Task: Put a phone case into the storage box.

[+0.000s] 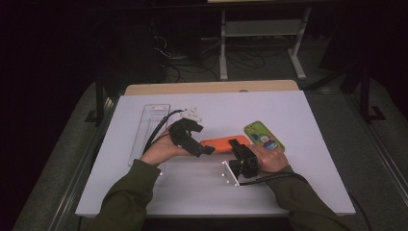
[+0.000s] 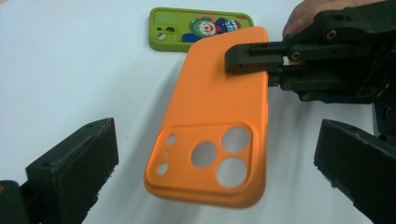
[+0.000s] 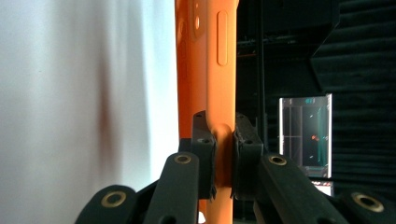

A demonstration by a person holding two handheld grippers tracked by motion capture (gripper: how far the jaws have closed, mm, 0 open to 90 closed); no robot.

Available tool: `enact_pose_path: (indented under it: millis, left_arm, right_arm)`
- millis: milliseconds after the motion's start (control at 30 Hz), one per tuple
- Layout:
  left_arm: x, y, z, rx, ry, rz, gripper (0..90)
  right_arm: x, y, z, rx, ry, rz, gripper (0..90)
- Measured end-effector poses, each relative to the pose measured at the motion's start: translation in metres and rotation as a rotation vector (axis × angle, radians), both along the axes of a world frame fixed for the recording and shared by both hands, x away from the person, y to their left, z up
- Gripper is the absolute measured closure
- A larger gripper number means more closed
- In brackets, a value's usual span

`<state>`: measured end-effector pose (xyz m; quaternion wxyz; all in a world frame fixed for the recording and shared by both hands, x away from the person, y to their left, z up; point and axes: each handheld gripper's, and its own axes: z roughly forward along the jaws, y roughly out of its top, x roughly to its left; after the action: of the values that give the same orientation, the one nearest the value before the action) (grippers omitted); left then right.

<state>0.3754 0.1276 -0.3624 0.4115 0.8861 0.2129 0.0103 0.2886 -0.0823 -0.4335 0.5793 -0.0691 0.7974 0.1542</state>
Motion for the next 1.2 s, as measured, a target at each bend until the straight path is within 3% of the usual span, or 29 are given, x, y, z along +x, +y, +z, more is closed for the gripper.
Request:
enact_pose_path:
  millis: [167,233,467,633,700,967,1200]
  left_arm:
    - [0.001,0.004,0.000,0.005,-0.008,0.013,0.0]
    - [0.002,0.005,0.000,0.002,-0.013,0.011,0.0]
    - [0.004,0.008,-0.001,0.004,-0.005,0.021,0.0]
    - [0.005,0.010,-0.001,0.009,-0.011,0.025,0.0]
    - [0.005,0.010,-0.001,0.008,-0.014,0.027,0.0]
    - [0.006,0.012,-0.001,0.005,-0.028,0.035,0.0]
    - [0.006,0.011,-0.002,-0.007,-0.028,0.049,0.0]
  right_arm:
    - [0.004,-0.004,0.003,0.039,0.028,-0.024,81.3]
    - [0.003,-0.004,0.002,0.096,0.062,-0.051,81.4]
    - [0.009,-0.010,0.009,0.134,0.089,-0.063,81.4]
    - [0.014,-0.015,0.013,0.180,0.138,-0.087,81.3]
    - [0.015,-0.016,0.014,0.220,0.165,-0.093,81.3]
    - [0.022,-0.023,0.020,0.274,0.222,-0.117,81.3]
    - [0.025,-0.028,0.024,0.421,0.312,-0.165,81.4]
